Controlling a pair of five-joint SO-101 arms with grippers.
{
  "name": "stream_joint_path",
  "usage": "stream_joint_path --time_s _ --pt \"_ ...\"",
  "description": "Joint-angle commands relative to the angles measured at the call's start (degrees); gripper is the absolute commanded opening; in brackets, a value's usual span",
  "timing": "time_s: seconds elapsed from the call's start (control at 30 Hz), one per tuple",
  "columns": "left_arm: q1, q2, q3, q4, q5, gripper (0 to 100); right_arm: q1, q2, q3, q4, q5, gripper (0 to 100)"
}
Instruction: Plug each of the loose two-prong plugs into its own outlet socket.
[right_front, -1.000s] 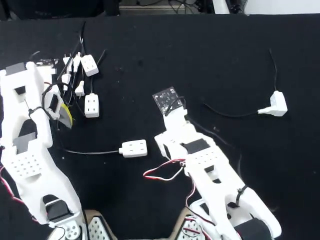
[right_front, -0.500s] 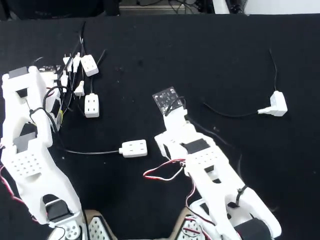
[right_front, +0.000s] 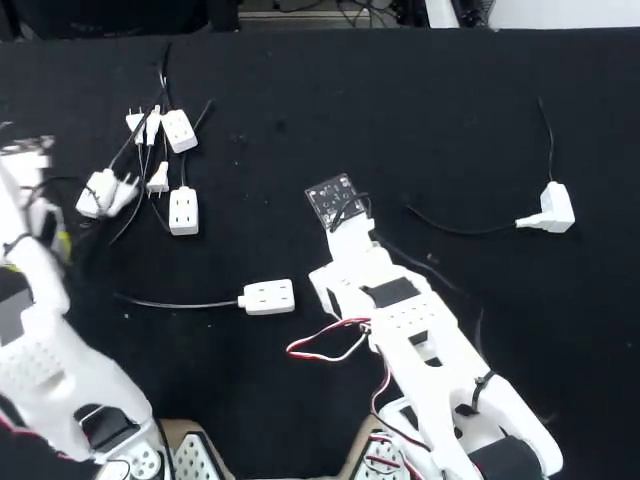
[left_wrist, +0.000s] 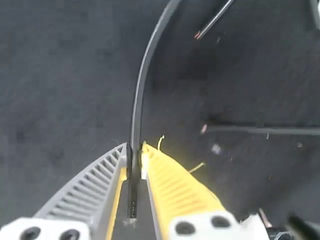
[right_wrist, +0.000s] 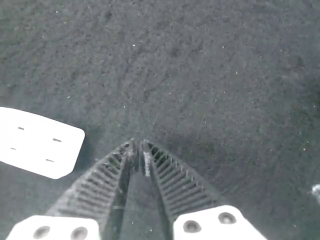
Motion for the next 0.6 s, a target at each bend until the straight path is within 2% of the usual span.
stream_joint_path --time_s 0.0,0.13,0.4,0.5,0.57 --pt "-6.02 -8.97 1.27 2.02 -3.69 3 0.53 -2.59 -0.75 -1.41 -0.26 1.5" --pt "-13.41 -13.45 6.55 1.85 -7.91 3 0.53 -2.59 -0.75 -1.41 -0.26 1.5" --pt "-25.63 -14.24 16.31 -0.44 -20.13 3 0.53 -2.59 -0.57 -1.41 -0.26 1.5" --pt "-27.82 -13.89 16.31 -3.60 -22.59 3 0.53 -2.59 -0.57 -1.41 -0.26 1.5" --pt "-27.74 -13.80 16.40 -4.48 -23.38 7 0.53 -2.59 -0.66 -1.41 -0.26 1.5"
